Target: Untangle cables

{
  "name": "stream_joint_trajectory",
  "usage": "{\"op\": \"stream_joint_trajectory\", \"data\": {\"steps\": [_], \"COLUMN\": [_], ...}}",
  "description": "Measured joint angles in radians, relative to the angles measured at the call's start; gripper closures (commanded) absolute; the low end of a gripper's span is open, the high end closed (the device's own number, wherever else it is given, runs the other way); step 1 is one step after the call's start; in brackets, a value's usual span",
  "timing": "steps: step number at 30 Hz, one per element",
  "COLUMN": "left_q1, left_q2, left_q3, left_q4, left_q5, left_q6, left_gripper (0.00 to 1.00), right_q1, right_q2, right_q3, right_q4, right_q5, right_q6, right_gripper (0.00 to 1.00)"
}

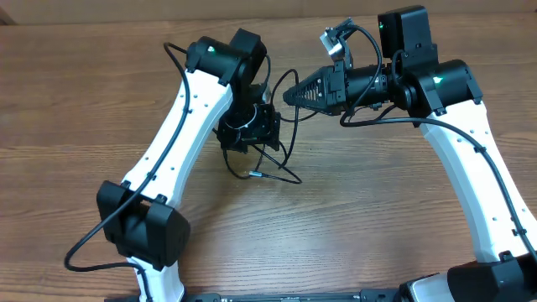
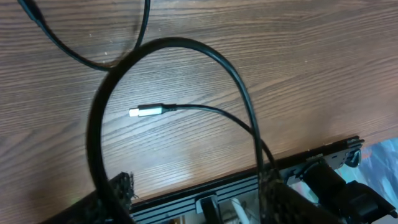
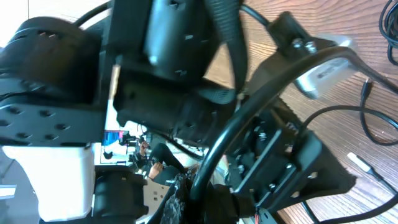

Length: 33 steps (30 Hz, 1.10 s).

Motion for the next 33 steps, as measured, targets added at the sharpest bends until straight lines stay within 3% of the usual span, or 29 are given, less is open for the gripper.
{"op": "stream_joint_trajectory", "data": {"steps": [5, 8, 9, 20, 33], "left_q1": [0.003, 0.018, 0.027, 0.197, 0.317], "left_q2": [0.007, 0.007, 0.007, 0.008, -0.028], "left_q3": [0.0, 0.0, 0.0, 0.0, 0.035], "left_q4": [0.009, 0.014, 0.015, -0.043, -0.079], "left_q5": [0.007, 0.011, 0.014, 0.058, 0.089], "left_q6": [0.002, -0.002, -0.002, 0.004, 0.006], "left_gripper": [0.57, 0.91, 0.96, 0.96, 0.96], "right_q1": [0.0, 0.0, 0.0, 0.0, 0.0], "right_q2": [0.0, 0.0, 0.0, 0.0, 0.0], "right_q3": [0.0, 0.0, 0.0, 0.0, 0.0], "right_q4": [0.0, -0.003, -0.011, -0.1, -0.252], "right_q5": [0.0, 0.004, 0.009, 0.232, 0.887], "right_q6": [0.0, 0.0, -0.001, 0.0, 0.035], "right_gripper": [0.96, 0.96, 0.96, 0.96, 0.96]}}
